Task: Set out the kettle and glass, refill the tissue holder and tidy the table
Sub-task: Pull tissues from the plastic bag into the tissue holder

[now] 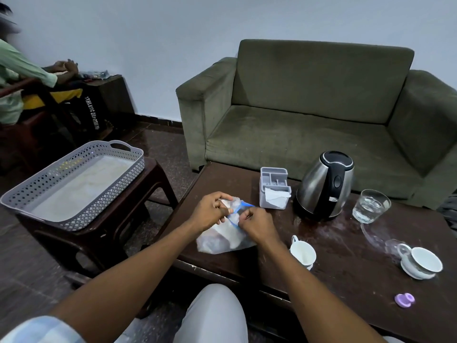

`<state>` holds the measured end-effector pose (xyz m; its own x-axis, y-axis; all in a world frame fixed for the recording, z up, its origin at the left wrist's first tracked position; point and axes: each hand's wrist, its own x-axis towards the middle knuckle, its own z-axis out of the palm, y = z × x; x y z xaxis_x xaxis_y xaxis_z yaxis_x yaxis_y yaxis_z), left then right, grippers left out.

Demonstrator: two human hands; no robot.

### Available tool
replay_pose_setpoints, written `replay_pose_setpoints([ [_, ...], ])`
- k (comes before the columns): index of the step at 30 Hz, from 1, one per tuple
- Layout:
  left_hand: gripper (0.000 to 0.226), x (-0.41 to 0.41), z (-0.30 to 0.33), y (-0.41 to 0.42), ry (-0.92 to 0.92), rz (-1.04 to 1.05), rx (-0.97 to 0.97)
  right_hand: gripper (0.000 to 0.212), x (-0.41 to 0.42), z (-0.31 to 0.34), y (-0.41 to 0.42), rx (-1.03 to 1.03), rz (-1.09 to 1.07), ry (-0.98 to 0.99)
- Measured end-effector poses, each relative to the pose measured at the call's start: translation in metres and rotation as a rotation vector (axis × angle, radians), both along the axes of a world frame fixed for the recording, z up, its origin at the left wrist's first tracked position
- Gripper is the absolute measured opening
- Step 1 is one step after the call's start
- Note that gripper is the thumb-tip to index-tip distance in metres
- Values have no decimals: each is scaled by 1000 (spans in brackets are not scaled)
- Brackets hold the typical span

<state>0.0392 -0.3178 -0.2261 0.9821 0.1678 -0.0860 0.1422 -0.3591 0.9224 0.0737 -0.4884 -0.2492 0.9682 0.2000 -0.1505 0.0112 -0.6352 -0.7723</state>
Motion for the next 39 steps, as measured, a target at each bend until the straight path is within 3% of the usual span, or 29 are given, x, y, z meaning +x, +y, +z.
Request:
replay_pose_setpoints([
  [6, 35, 5, 4, -4, -56, 28, 193, 17, 2, 29, -24, 102, 20, -329],
  [8, 30, 7, 9, -12, -84, 63, 168, 23, 3, 33, -30, 194, 31, -374],
  [11, 49, 14, 14, -11, -42, 317, 217, 34, 6, 32, -37, 439, -36, -235],
  [13, 72, 15, 11, 0, 154, 392, 214, 38, 7, 28, -40, 640, -111, -80],
  [16, 84, 11, 2, 13, 361, 289, -156, 41, 7, 18, -45, 781, -156, 68],
  [20, 30, 6, -6, 24, 299, 177, -177, 41, 8, 17, -58, 660, -144, -29],
  [23, 31, 8, -6, 35, 203, 178, 38, 39, 22, 40, -74, 411, -85, -222],
  [26, 34, 13, -5, 42, 282, 176, 423, 41, 50, 79, -89, 130, 7, -414],
  [28, 44, 13, 1, 35, 308, 246, 705, 45, 69, 105, -96, -48, 78, -485],
  [30, 66, 21, 10, 15, 145, 255, 835, 44, 86, 124, -102, -147, 165, -512],
  [33, 89, 53, 34, -24, -232, -41, 547, 37, 102, 142, -103, -254, 378, -516],
  [36, 111, 90, 52, -67, -259, -379, 264, 35, 109, 153, -99, -322, 575, -523],
  [37, 107, 102, 55, -79, -226, -419, 275, 35, 111, 154, -99, -330, 618, -523],
  [39, 73, 122, 57, -94, -177, -432, 331, 36, 115, 157, -97, -344, 681, -501],
])
